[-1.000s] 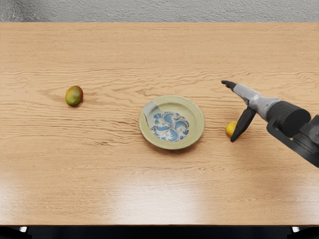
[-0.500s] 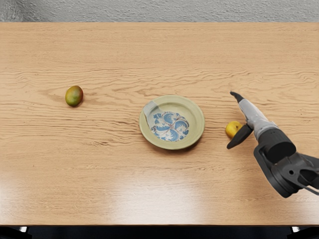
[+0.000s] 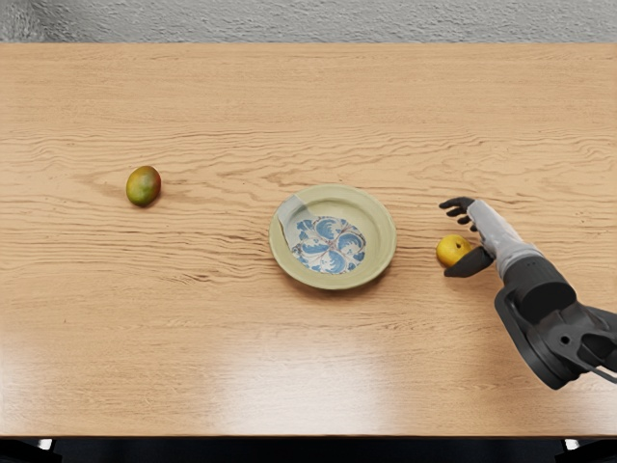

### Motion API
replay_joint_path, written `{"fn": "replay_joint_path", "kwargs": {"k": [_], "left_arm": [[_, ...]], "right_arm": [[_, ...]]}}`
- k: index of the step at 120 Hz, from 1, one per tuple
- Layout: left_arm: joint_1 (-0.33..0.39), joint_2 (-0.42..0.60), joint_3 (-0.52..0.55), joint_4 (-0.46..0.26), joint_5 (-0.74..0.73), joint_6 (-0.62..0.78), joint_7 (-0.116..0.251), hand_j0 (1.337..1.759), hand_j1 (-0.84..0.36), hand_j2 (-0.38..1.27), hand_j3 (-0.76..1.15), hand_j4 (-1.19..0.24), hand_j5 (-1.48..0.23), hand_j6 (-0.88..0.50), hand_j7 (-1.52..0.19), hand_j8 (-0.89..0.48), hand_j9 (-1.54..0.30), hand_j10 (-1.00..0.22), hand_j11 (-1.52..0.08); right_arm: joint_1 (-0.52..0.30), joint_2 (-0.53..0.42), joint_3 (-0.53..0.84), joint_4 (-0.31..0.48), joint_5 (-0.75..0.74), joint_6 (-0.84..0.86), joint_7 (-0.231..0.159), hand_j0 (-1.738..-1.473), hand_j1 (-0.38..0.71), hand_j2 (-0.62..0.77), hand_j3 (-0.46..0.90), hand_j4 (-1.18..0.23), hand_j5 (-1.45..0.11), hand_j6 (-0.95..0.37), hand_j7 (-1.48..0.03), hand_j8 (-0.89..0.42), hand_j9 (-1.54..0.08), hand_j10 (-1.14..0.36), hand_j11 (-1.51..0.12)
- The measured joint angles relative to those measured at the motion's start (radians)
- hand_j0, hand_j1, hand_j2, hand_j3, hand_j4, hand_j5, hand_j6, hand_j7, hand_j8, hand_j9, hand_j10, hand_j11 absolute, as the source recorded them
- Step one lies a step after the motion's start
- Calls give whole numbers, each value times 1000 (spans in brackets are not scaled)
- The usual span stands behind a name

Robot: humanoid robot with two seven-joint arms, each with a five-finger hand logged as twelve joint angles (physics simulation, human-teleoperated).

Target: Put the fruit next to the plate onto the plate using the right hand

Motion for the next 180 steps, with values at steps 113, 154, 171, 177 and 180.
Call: {"fn": "replay_joint_path", "kwargs": {"k": [113,154,171,177,180], "left_arm": [[2,0,0,0,0,0,0,1658,349,0,0,0,0,0,0,0,0,0,0],[2,0,1,0,0,0,0,1658,349,0,0,0,0,0,0,0,0,0,0],[2,0,1,0,0,0,0,1658,349,0,0,0,0,0,0,0,0,0,0],[2,0,1,0,0,0,0,1658,349,0,0,0,0,0,0,0,0,0,0],[2,0,1,0,0,0,0,1658,349,0,0,0,0,0,0,0,0,0,0]], "right_arm": [[-5,26,1,-43,18,2,0,-1653,232,-40,0,-552,-753,-439,-734,-398,-752,-553,-752],[59,46,58,-88,76,3,-1,-1653,268,188,1,-642,-915,-429,-871,-362,-911,-564,-908],[135,50,72,-102,160,3,0,-1656,286,272,1,-646,-933,-440,-882,-373,-926,-570,-921],[150,51,79,-104,173,3,0,-1657,292,290,1,-645,-939,-441,-884,-372,-932,-569,-927],[156,52,82,-104,178,3,0,-1657,295,298,1,-645,-941,-442,-885,-372,-934,-569,-929]]}}
